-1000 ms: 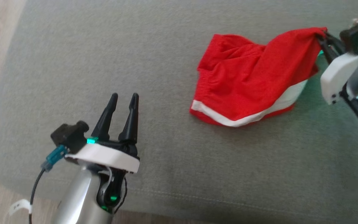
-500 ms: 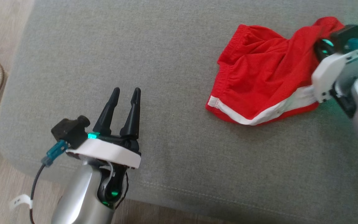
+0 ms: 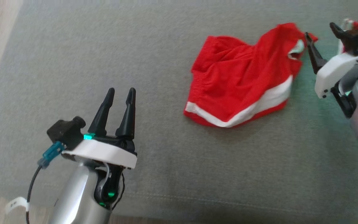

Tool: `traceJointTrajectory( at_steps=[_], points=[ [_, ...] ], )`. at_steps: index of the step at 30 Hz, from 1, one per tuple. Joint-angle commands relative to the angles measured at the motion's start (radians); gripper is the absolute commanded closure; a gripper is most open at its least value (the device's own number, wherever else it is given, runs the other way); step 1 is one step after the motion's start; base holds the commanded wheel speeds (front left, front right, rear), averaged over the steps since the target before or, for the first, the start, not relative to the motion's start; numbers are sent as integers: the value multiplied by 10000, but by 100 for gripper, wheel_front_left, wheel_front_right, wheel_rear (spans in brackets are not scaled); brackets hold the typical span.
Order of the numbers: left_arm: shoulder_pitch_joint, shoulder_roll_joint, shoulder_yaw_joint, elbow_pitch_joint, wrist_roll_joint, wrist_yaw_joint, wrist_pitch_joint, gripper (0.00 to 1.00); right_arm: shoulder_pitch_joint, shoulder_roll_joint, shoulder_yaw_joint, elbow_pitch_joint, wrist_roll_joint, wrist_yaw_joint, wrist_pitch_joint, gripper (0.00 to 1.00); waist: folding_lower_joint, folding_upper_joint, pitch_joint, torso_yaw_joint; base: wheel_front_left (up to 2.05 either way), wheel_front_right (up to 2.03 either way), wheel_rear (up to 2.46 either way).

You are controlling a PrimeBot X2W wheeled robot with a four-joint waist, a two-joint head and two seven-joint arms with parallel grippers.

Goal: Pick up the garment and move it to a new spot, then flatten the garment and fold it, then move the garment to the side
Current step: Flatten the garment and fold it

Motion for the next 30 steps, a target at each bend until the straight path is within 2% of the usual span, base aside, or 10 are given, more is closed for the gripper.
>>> traceJointTrajectory(
  at_steps=[1, 6, 12, 13, 21, 25, 30],
  points=[
    [-10, 108, 358, -317, 91, -61, -53, 0, 280, 58, -152, -217, 138, 65, -294, 0, 0, 0, -364, -394, 0, 0, 0],
    [239, 108, 419, -354, 184, -61, -53, 0, 1259, 247, -972, -723, 320, 65, -788, 0, 0, 0, -705, -892, 0, 0, 0],
    [450, 108, 473, -368, 155, -61, -53, 0, 3026, 772, -2452, -2087, 214, 65, -994, 0, 0, 0, -912, -1347, 0, 0, 0],
    [450, 108, 473, -368, 155, -61, -53, 0, 3026, 772, -2452, -2087, 214, 65, -994, 0, 0, 0, -912, -1347, 0, 0, 0],
    [430, 108, 162, -49, 191, -61, -53, 0, 4748, 1680, -3829, -4034, -861, 65, -959, 0, 0, 0, -875, -1849, 0, 0, 0],
    [286, 108, -248, 567, 317, -61, -53, 0, 5113, 1931, -4194, -4795, -1248, 65, -603, 0, 0, 0, -844, -2011, 0, 0, 0],
    [-309, 277, -1113, 2029, 442, -61, -53, 0, 5485, 2191, -4503, -5684, -1537, 65, -142, 0, 0, 0, -711, -2242, 0, 0, 0]
  ],
)
